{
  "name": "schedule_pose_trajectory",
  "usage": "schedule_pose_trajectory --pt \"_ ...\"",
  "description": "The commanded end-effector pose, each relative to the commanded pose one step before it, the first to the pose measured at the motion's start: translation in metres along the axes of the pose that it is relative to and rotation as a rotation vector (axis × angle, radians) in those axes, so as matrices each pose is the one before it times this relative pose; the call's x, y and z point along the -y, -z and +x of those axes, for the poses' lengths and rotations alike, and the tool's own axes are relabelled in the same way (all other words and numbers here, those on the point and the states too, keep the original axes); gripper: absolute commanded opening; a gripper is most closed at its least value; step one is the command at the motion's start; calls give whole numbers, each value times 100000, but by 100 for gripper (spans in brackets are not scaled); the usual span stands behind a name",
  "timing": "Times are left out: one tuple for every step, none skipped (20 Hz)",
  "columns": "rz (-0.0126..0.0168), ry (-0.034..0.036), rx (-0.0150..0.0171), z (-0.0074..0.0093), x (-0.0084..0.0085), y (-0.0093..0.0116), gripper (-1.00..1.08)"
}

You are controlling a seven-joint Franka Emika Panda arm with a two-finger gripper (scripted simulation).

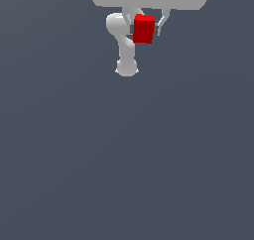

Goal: Pick up the red cube and move it to a goal position.

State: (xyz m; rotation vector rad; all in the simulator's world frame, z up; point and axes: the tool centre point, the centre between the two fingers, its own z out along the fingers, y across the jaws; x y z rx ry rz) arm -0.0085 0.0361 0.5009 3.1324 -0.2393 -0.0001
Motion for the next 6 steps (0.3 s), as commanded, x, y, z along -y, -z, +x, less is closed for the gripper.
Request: schedule_pose_trajectory --pt "2 1 -16 124 33 467 -100" --pt "0 0 0 32 8 107 -100" --pt "0 0 0 25 7 83 -100" --pt "0 0 0 18 5 59 -100" --pt "0 0 0 11 3 35 -100" --pt "0 0 0 4 1 12 -100"
